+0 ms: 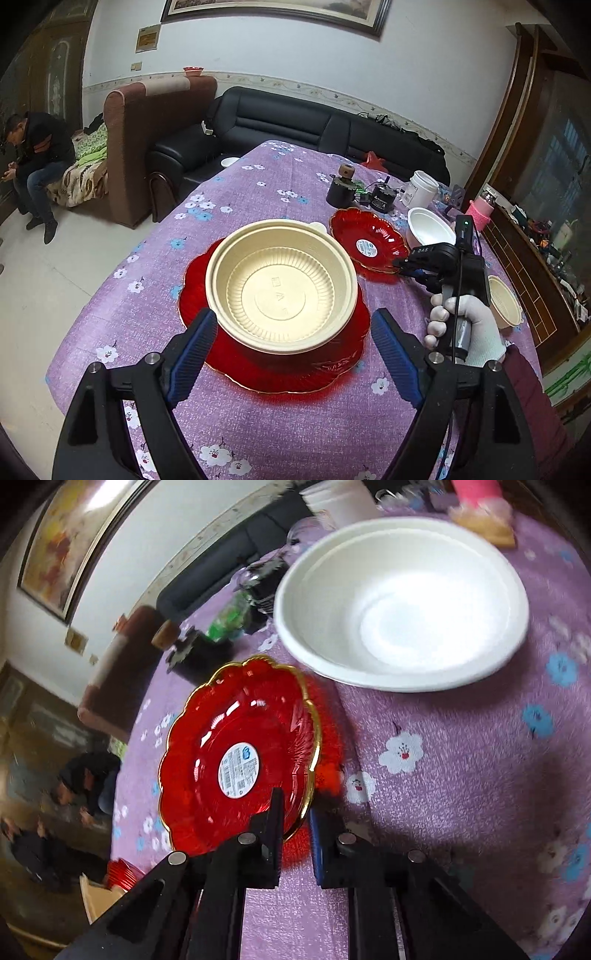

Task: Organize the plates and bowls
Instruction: 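Grasp the small labelled red plate with the right gripper while the left gripper grasps it too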

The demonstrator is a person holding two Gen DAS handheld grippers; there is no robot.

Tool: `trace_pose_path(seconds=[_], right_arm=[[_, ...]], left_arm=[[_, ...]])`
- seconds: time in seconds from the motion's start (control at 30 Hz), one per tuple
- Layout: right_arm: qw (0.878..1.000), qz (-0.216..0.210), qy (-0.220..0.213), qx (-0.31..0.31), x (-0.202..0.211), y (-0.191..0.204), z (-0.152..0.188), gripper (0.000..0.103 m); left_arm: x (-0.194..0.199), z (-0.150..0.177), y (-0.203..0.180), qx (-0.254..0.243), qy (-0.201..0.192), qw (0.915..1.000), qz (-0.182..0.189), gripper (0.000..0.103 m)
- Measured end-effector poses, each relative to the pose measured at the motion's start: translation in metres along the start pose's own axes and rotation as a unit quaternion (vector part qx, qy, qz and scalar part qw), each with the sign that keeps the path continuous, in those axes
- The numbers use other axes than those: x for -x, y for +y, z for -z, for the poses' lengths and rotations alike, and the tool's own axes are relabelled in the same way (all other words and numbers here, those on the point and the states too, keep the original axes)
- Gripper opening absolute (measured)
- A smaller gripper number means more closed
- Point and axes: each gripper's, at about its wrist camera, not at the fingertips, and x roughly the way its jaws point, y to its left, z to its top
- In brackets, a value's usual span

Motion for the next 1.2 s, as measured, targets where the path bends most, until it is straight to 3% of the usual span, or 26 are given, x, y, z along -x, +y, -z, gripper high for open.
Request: trace_pose_path(seconds=[0.3, 0.53, 0.77, 1.03, 1.2], right_arm=[[0.997, 0.007, 0.050, 0.066, 0.063, -0.043, 0.039, 0.013], [0.990, 0.013, 0.081, 0.118, 0.133, -0.096, 0.086, 0.013], [0.986, 0.080, 0.017, 0.144, 0.164, -0.119, 0.095, 0.015], [0.989, 0.067, -0.006, 0.130, 0.155, -0.124, 0.097, 0.015], [0.990, 0.053, -0.017, 0.126, 0.154, -0.127, 0.101, 0.014]], left_arm=[[-0.009, 0.013, -0.032, -0.035, 0.025, 0.9981, 0.043, 0.085], [-0.032, 0.037, -0.086, -0.087, 0.080, 0.9878, 0.101, 0.085], [-0.072, 0.062, -0.151, -0.156, 0.140, 0.9702, 0.122, 0.084], [-0.140, 0.061, -0.166, -0.125, 0.196, 0.9675, 0.099, 0.084], [-0.155, 0.064, -0.175, -0.118, 0.206, 0.9636, 0.123, 0.082]])
